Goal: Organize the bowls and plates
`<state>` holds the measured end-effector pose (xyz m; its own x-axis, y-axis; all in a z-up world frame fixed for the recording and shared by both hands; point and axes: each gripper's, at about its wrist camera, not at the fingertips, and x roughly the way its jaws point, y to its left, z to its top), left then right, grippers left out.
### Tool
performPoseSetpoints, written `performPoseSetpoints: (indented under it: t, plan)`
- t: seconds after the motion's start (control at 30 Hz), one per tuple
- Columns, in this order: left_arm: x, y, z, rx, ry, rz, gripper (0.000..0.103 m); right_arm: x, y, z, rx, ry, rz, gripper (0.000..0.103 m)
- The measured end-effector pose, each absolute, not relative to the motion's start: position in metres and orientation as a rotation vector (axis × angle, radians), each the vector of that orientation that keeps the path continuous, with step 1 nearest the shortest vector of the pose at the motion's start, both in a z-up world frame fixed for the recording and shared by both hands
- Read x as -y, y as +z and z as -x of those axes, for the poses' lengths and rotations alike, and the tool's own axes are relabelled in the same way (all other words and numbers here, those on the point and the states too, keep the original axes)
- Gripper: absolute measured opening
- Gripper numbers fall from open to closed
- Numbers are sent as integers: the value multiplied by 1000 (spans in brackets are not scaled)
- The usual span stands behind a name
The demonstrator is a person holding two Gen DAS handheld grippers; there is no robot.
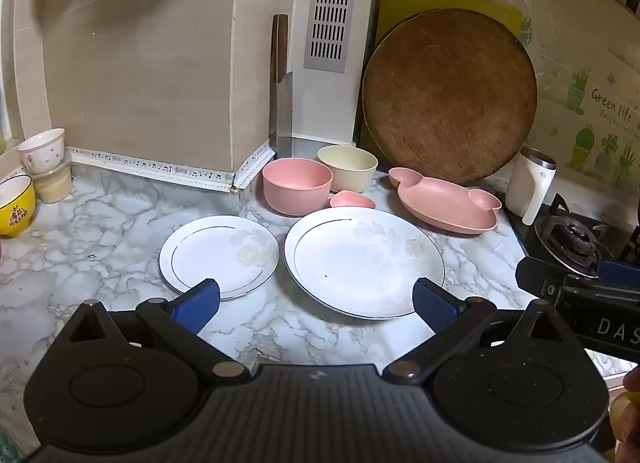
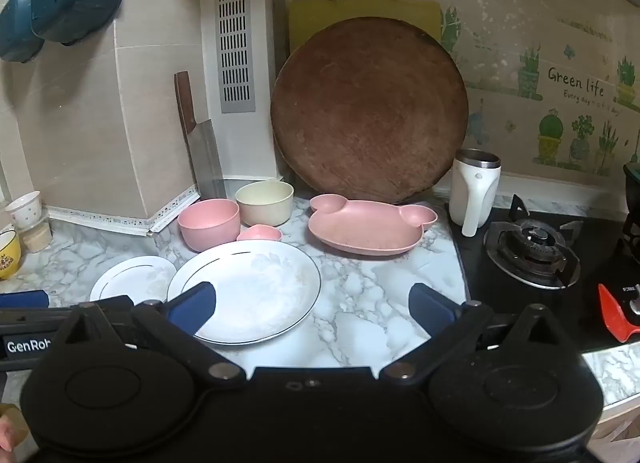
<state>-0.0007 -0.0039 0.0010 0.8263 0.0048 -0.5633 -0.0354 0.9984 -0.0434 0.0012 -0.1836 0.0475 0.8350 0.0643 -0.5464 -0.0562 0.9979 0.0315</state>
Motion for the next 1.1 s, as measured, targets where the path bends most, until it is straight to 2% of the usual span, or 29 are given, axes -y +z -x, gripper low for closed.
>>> performPoseSetpoints:
  t: [1.1]
  plan:
    - [-10, 4, 1, -542, -11, 144, 103, 178, 53, 1, -557, 106, 3, 103]
